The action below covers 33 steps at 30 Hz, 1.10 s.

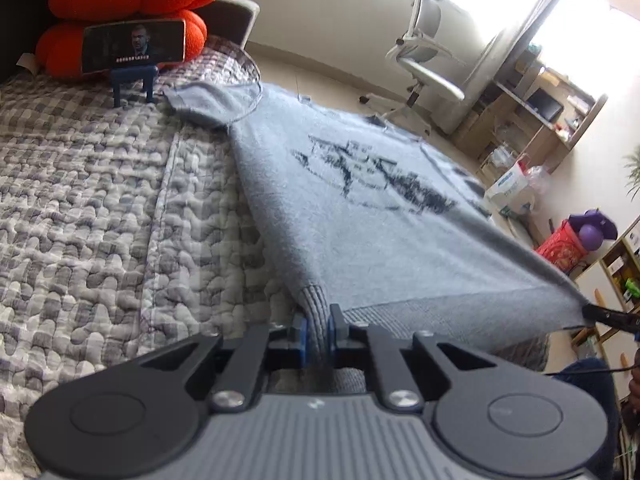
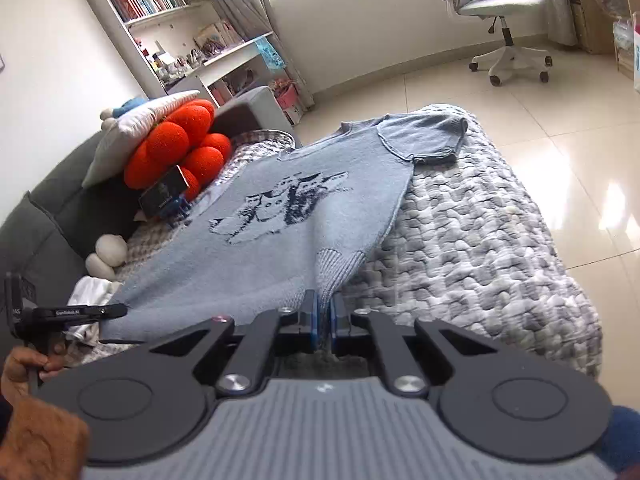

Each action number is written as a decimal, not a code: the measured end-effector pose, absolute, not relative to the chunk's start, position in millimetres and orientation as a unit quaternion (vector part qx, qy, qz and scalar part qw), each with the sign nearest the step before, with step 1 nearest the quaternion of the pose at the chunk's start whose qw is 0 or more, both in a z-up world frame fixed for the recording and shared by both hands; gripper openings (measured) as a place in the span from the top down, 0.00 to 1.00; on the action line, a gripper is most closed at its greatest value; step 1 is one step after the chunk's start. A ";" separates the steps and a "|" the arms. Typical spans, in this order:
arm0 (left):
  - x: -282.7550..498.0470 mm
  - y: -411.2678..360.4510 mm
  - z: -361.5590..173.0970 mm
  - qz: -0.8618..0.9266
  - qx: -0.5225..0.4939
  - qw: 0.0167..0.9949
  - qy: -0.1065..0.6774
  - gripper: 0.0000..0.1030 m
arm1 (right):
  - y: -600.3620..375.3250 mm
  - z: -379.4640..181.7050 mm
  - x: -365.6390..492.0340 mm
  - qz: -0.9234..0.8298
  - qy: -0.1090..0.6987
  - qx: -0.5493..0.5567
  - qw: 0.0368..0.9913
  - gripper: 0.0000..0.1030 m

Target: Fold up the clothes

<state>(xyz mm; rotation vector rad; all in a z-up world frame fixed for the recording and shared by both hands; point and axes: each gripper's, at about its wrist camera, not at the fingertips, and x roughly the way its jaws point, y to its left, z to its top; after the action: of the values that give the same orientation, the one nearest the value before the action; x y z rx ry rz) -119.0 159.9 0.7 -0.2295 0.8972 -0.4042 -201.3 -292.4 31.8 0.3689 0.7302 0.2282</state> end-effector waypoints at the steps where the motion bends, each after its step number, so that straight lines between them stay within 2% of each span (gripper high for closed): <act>1: -118.5 157.3 -7.9 -0.188 -0.102 0.871 0.441 0.90 | -289.7 23.7 -198.9 0.104 0.370 0.167 0.908 0.93; 7: -125.3 163.2 -25.6 -0.170 -0.086 0.868 0.458 0.91 | -277.9 -16.4 -190.2 0.085 0.429 0.135 0.889 0.93; 9: -123.9 169.5 -22.1 -0.168 -0.092 0.871 0.452 0.90 | -272.8 -22.5 -187.4 0.117 0.445 0.135 0.878 0.87; 10: -122.9 171.6 -20.1 -0.167 -0.095 0.873 0.449 0.87 | -273.1 -21.5 -183.5 0.122 0.443 0.136 0.878 0.86; 12: -119.3 173.2 -17.9 -0.165 -0.099 0.876 0.443 0.58 | -276.5 -16.8 -173.2 0.116 0.432 0.134 0.884 0.84; 13: -116.9 171.8 -17.7 -0.165 -0.095 0.879 0.438 0.55 | -278.2 -14.4 -168.0 0.113 0.427 0.133 0.887 0.81; 15: -109.6 166.7 -22.0 -0.162 -0.088 0.878 0.442 0.54 | -281.6 -9.7 -157.6 0.106 0.416 0.131 0.894 0.50; 22: -91.6 150.6 -34.4 -0.149 -0.072 0.885 0.434 0.56 | -288.3 -15.9 -108.8 0.099 0.406 0.132 0.899 0.50; 23: -90.1 149.3 -34.7 -0.145 -0.072 0.887 0.433 0.57 | -288.6 -20.4 -100.7 0.099 0.410 0.134 0.897 0.50; 24: -88.5 148.0 -34.8 -0.140 -0.070 0.888 0.433 0.67 | -289.0 -24.9 -92.7 0.099 0.414 0.136 0.895 0.53; 25: -87.1 146.7 -34.4 -0.133 -0.065 0.889 0.433 0.71 | -289.3 -29.3 -84.7 0.100 0.418 0.138 0.893 0.56; 27: -86.1 146.9 -33.9 -0.128 -0.065 0.890 0.433 0.80 | -287.9 -39.0 -71.9 0.100 0.427 0.138 0.888 0.70; 28: -86.0 147.6 -33.6 -0.126 -0.066 0.890 0.433 0.82 | -285.5 -41.0 -71.6 0.096 0.427 0.127 0.890 0.72; 29: -86.6 148.0 -33.0 -0.124 -0.066 0.891 0.432 0.87 | -283.3 -41.2 -72.8 0.089 0.424 0.113 0.894 0.80; 30: -88.0 147.7 -31.6 -0.123 -0.064 0.892 0.430 0.91 | -281.1 -41.3 -73.9 0.083 0.421 0.098 0.898 0.95; 33: -94.6 144.5 -24.1 -0.118 -0.050 0.898 0.422 0.97 | -278.3 -32.4 -81.4 0.063 0.402 0.063 0.911 0.97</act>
<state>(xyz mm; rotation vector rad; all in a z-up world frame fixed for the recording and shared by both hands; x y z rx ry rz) -94.6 144.5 -24.1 -0.1026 0.8741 -0.2445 -81.4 -278.3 -32.4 0.1291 0.8292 0.1306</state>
